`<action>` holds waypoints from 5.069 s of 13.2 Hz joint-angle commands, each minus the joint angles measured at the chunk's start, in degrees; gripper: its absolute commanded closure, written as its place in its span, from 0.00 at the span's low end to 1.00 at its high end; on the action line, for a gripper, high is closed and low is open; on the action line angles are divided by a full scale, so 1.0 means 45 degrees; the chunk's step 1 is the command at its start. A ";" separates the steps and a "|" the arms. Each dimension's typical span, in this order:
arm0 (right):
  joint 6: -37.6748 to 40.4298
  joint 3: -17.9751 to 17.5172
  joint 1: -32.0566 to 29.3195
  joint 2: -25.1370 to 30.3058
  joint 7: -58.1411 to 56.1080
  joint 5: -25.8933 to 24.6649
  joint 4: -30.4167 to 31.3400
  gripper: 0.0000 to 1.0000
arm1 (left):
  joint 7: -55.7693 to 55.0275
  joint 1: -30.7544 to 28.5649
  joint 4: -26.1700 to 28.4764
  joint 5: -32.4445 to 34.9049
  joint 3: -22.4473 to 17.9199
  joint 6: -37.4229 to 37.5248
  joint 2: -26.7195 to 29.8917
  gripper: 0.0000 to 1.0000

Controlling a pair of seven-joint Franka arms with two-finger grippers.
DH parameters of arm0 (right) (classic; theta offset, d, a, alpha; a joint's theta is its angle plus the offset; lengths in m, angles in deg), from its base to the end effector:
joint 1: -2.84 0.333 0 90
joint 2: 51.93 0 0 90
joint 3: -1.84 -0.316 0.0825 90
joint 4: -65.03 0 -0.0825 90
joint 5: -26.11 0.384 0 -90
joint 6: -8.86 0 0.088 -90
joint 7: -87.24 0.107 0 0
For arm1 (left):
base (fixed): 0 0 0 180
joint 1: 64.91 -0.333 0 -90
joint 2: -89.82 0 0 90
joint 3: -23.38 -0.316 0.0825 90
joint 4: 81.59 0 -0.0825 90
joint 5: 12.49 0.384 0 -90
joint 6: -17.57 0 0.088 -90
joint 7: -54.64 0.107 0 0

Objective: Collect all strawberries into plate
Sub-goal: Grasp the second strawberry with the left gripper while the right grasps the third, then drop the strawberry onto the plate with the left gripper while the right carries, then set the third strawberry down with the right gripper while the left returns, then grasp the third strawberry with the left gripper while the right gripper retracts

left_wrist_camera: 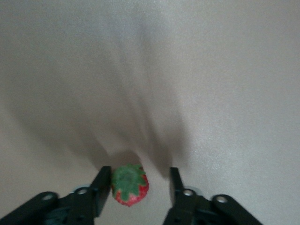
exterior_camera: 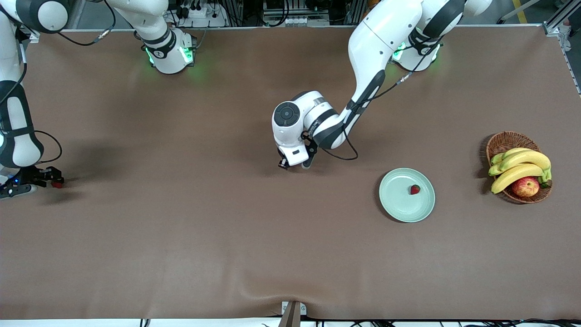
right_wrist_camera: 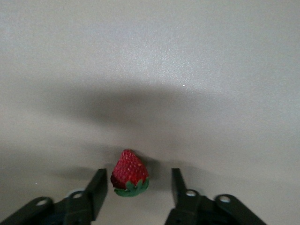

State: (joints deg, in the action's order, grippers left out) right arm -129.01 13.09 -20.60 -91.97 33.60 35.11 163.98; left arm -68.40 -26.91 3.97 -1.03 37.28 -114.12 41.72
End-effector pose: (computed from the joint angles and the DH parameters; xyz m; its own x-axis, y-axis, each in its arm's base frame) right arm 0.5566 -0.3700 0.1850 0.9666 0.2556 -0.0177 0.2558 -0.9667 0.0113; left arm 0.4648 -0.5399 0.1798 0.3761 0.9263 -0.0238 0.9261 -0.3766 -0.0217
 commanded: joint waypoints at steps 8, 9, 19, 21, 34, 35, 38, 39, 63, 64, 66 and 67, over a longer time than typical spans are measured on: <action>0.0188 -0.0274 0.0595 0.0146 -0.1477 -0.0164 -0.0467 0.94 | 0.1847 -0.1331 -0.0282 0.0031 -0.0023 0.0802 0.0940 1.00; 0.0383 -0.0274 0.1004 0.0399 -0.1653 -0.0145 -0.0486 0.94 | 0.2666 -0.1779 -0.0263 0.0031 -0.0004 0.1348 0.1194 1.00; 0.2632 -0.4566 0.3603 0.1066 -0.1912 0.0108 -0.1227 0.94 | 1.4070 -0.7327 0.0634 -0.0028 0.0094 0.4674 0.2447 1.00; 0.2592 -0.4727 0.5005 0.0871 -0.0336 0.0148 -0.1851 0.94 | 1.5208 -0.7856 0.0889 0.0031 0.0074 0.4673 0.2369 1.00; -0.2639 -0.4688 1.1338 -0.1549 0.9102 0.0070 -0.3121 0.92 | 1.5818 -0.8444 0.0655 -0.0164 0.0133 0.4829 0.3109 0.00; -0.2933 -0.4669 1.1514 -0.1919 0.9416 0.0070 -0.3375 0.90 | 1.5819 -0.8425 0.0578 -0.0164 0.0133 0.4965 0.3246 0.00; -0.3676 -0.4669 1.1731 -0.2761 0.9673 0.0070 -0.3981 0.74 | 1.5858 -0.8307 -0.0144 -0.0164 0.0172 0.5881 0.3267 0.00; -0.3716 -0.4669 1.1789 -0.2821 0.9673 0.0070 -0.4002 0.33 | 1.5877 -0.8385 -0.0281 -0.0145 0.0327 0.6136 0.3287 0.00; 0.6239 -0.0374 0.8902 0.6687 0.9595 -0.0984 -0.0252 0.00 | 0.6958 -0.4695 -0.1649 -0.0945 0.1461 0.0794 0.0614 0.02; 0.6824 -0.0333 0.8609 0.7039 0.9614 -0.1159 -0.0272 0.00 | 0.6391 -0.4675 -0.1650 -0.1023 0.1480 0.0168 0.0398 0.02; 0.7880 -0.0371 0.8121 0.7780 0.9672 -0.2190 -0.0311 0.00 | 0.5666 -0.4209 -0.1669 -0.1296 0.1461 -0.0713 0.0046 0.05; 0.8329 -0.0411 0.7828 0.8132 0.9673 -0.2389 -0.0311 0.00 | 0.5218 -0.4051 -0.1747 -0.1317 0.1422 -0.1084 -0.0110 0.05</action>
State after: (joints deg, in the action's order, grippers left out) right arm -94.03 12.44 16.52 -59.95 76.26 27.47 160.11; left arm -41.19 -47.31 -1.50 -5.71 44.21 -116.60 43.25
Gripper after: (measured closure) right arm 0.000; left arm 0.040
